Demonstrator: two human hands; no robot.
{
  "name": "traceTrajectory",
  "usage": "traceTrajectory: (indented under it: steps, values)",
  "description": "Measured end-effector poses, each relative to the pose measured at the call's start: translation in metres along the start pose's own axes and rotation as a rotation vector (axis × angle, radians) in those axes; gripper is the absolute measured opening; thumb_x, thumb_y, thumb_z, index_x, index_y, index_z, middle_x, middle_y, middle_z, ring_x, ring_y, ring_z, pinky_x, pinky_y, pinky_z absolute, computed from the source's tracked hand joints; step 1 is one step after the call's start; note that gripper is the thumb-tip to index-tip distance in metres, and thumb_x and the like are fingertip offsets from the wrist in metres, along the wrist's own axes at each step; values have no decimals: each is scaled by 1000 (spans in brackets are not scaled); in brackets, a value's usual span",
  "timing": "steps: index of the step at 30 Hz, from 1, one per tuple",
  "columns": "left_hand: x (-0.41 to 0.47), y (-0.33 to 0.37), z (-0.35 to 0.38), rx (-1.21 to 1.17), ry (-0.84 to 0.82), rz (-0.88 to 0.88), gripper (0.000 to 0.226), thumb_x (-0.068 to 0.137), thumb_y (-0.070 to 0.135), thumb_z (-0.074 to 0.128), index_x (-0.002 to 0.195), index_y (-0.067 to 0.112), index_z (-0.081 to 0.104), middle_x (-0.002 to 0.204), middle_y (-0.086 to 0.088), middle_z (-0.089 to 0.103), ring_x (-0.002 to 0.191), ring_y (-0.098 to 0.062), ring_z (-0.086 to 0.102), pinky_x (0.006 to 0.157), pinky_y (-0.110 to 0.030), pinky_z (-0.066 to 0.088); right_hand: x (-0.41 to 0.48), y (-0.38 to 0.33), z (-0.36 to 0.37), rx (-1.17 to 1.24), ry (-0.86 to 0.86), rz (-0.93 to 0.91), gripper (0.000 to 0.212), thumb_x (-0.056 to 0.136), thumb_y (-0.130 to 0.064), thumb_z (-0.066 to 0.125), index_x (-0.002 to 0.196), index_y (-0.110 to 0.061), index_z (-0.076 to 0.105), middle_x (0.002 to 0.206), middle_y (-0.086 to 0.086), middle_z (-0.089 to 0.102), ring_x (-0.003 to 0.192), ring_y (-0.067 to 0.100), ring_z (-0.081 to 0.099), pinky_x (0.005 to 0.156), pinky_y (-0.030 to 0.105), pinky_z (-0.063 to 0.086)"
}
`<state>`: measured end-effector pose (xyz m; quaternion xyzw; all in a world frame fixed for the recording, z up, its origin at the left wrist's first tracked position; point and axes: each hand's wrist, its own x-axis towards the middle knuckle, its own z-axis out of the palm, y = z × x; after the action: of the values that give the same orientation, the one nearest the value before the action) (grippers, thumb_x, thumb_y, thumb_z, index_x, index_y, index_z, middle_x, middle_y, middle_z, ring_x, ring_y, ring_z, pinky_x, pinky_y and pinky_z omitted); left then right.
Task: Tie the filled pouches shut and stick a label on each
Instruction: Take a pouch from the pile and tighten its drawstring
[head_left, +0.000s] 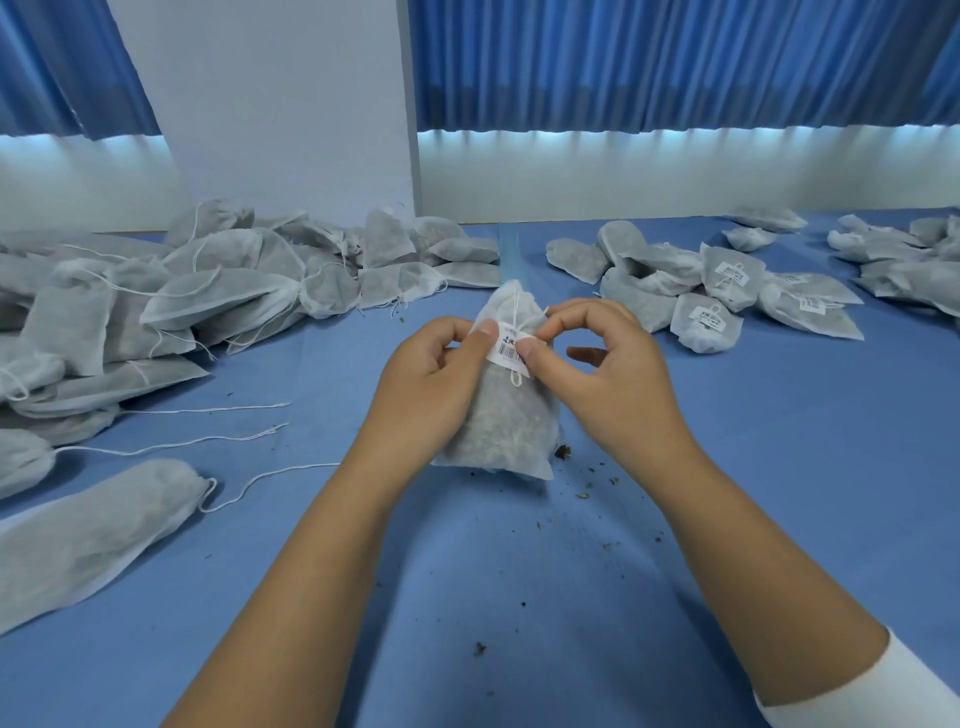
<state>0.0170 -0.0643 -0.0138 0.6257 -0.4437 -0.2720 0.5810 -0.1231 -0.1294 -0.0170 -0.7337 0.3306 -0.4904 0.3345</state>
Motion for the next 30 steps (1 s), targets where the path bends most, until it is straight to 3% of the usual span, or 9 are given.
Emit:
traceTrajectory:
  steps: [4,7,12,15,21,24,26,28,30]
  values:
    - [0,0,3,-22,61,10,25,99,34,56,77,24,65,65,15,63,62,-5,55,63,-25,44,2,-1,0,155,15,110,34,79,-24,80,106,-23,60,101,-6,67,86,4,67,73,20,54]
    - [1,0,2,-54,79,5,25,99,35,55,80,24,67,73,11,68,67,-6,59,68,-28,46,6,-1,-5,298,-76,270,15,85,-26,73,99,-21,68,90,-1,74,79,8,70,66,20,54]
    - [0,0,2,-73,54,-10,29,95,42,59,72,28,68,72,14,67,71,-5,60,69,-25,46,7,2,-8,372,-157,291,11,90,-18,68,99,-13,72,90,0,77,82,12,73,69,20,56]
    - [0,1,2,-76,47,35,23,94,36,64,76,23,67,71,10,64,65,-5,56,64,-23,45,7,1,-7,378,-157,305,12,90,-20,68,101,-15,71,91,-1,76,83,12,72,69,21,56]
    - [0,0,3,-82,102,48,16,95,29,65,81,21,68,75,3,70,69,-11,63,69,-35,52,6,-2,-5,401,-192,323,33,82,-13,76,111,-14,61,96,8,75,89,25,73,79,37,59]
    - [1,-2,6,-48,121,36,17,95,31,65,81,22,68,77,1,72,71,-12,64,70,-36,53,5,-1,-5,394,-159,317,37,81,-16,78,112,-19,58,92,5,75,84,20,73,72,34,56]
    - [2,-3,7,-54,147,16,20,95,32,64,79,21,68,75,0,70,70,-12,63,70,-37,51,6,2,-5,361,-162,332,41,81,-24,77,115,-25,55,91,-1,75,84,16,73,75,34,55]
    - [4,-5,7,-94,187,-8,27,96,34,63,83,11,68,75,-8,67,70,-16,58,70,-39,49,6,4,-7,313,-218,340,43,83,-32,74,118,-34,48,89,-6,75,80,10,71,76,33,54]
    - [7,-7,5,-125,229,-28,35,97,35,61,90,1,65,77,-14,61,72,-19,53,70,-40,45,5,3,-10,265,-297,301,42,82,-35,72,112,-40,43,85,0,74,68,10,66,67,31,52]
